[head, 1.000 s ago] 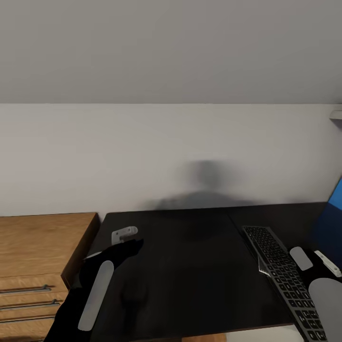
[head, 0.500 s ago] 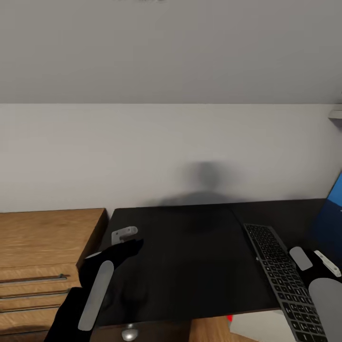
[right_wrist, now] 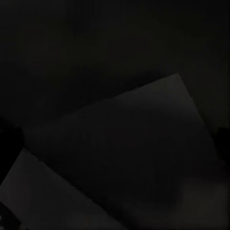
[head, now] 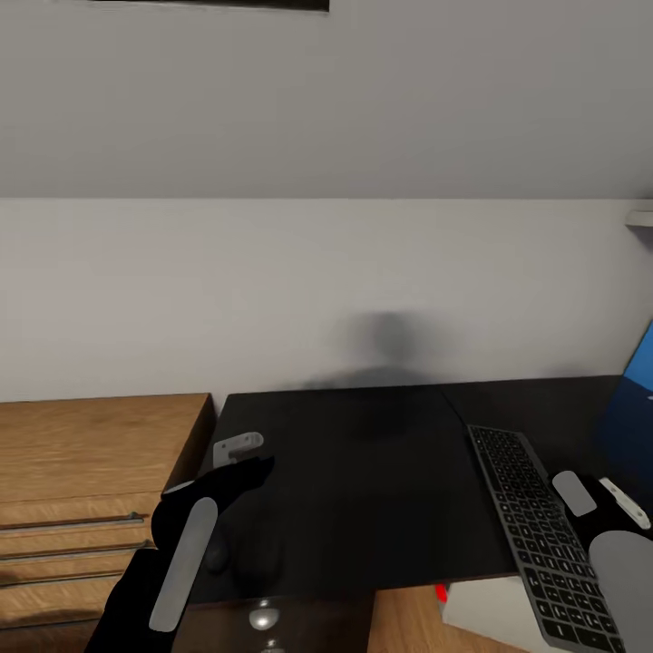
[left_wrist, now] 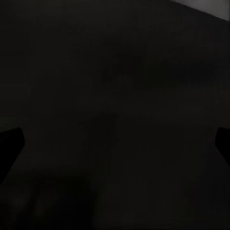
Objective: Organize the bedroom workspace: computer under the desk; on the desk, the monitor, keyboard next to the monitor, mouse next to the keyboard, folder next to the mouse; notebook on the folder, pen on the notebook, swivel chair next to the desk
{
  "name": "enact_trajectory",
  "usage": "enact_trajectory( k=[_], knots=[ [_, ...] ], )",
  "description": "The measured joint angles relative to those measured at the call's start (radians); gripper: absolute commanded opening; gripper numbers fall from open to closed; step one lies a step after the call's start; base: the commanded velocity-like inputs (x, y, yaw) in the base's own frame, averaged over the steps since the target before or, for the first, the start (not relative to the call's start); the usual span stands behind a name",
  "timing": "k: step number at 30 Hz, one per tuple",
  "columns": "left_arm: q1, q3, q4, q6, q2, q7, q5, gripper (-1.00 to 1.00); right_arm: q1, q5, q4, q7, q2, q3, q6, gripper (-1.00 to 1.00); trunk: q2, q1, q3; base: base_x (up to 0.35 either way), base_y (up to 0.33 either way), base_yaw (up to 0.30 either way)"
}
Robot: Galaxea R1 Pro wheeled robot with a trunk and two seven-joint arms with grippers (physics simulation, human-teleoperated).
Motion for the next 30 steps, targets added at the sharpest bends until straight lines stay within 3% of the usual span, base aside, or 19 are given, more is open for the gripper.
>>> enact_trajectory(
  k=[9,14,20,23,27,30],
  knots=[
    [0.000,-0.005,-0.001,-0.001,-0.002,0.001,-0.002,1.00,0.000,-0.002,-0.006,0.003,0.009,0.005,-0.027,1.00,0.063,-0.035,0.028,0.000,0.000,0.000],
    [0.000,-0.005,0.000,-0.003,-0.003,0.003,-0.003,1.00,0.000,0.000,-0.006,0.002,0.014,0.047,-0.039,1.00,0.098,-0.054,0.044,0.000,0.000,0.000],
    [0.000,-0.005,0.000,-0.003,-0.004,0.003,-0.003,1.00,0.000,0.003,-0.008,-0.001,0.030,0.103,-0.121,1.00,0.140,-0.077,0.063,0.000,0.000,0.000],
    [0.000,-0.032,0.002,-0.003,-0.004,0.006,-0.003,1.00,0.001,0.005,-0.024,-0.004,0.039,0.137,-0.146,1.00,0.161,-0.088,0.072,0.000,0.000,0.000],
    [0.000,-0.080,0.003,-0.004,-0.001,0.013,-0.005,1.00,0.012,0.007,-0.142,-0.011,0.062,0.168,-0.157,1.00,0.189,-0.104,0.085,0.000,0.000,0.000],
    [0.000,-0.091,0.003,-0.004,0.000,0.015,-0.006,1.00,0.073,0.008,-0.289,-0.038,0.089,0.176,-0.151,1.00,0.210,-0.115,0.094,0.000,0.000,0.000]
  ],
)
